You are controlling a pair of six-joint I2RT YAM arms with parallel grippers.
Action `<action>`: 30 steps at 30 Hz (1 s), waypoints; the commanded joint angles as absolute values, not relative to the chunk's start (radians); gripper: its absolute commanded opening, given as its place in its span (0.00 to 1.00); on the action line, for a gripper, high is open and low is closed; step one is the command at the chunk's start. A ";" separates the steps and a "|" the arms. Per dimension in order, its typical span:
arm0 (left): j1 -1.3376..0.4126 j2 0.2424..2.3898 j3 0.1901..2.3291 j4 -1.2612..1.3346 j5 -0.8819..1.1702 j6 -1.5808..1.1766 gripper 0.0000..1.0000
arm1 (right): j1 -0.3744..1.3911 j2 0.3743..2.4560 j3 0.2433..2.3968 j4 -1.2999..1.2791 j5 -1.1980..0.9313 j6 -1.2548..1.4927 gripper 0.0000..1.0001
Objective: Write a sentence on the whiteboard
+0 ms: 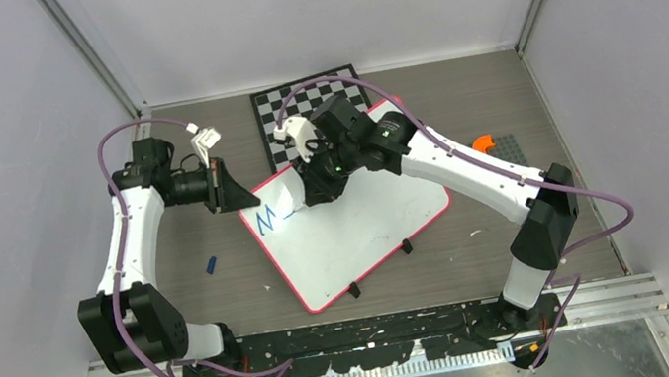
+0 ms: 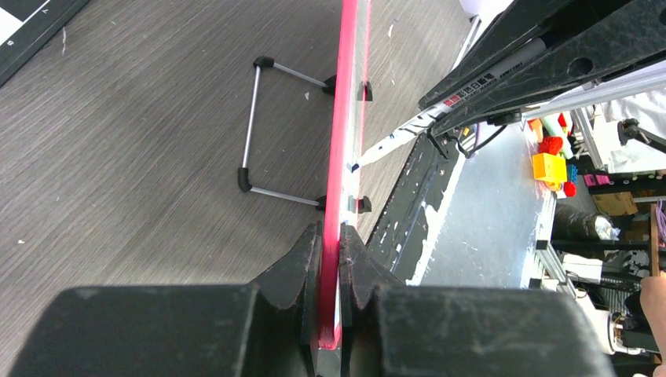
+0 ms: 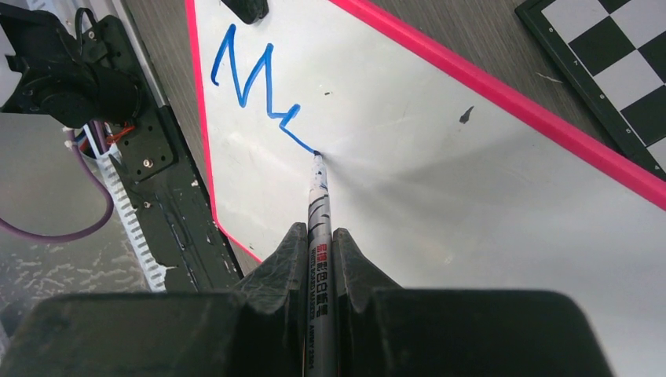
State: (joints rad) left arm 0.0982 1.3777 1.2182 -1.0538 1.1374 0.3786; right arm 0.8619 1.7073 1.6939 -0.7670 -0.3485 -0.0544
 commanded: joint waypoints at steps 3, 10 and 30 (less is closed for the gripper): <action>0.052 1.410 1.231 -1.082 1.030 0.428 0.00 | 0.847 1.700 1.771 -0.738 -0.278 -0.076 0.00; 0.039 1.426 1.247 -1.106 1.016 0.446 0.00 | 0.860 1.727 1.818 -0.730 -0.288 -0.066 0.00; 0.032 1.482 1.295 -1.175 0.977 0.511 0.00 | 0.870 1.693 1.813 -0.749 -0.339 -0.060 0.00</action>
State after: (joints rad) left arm 0.0746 1.4319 1.2850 -1.1275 1.1183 0.4255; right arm 0.9112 1.7493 1.7809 -0.7719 -0.3088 -0.0586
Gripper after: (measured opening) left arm 0.096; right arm 0.169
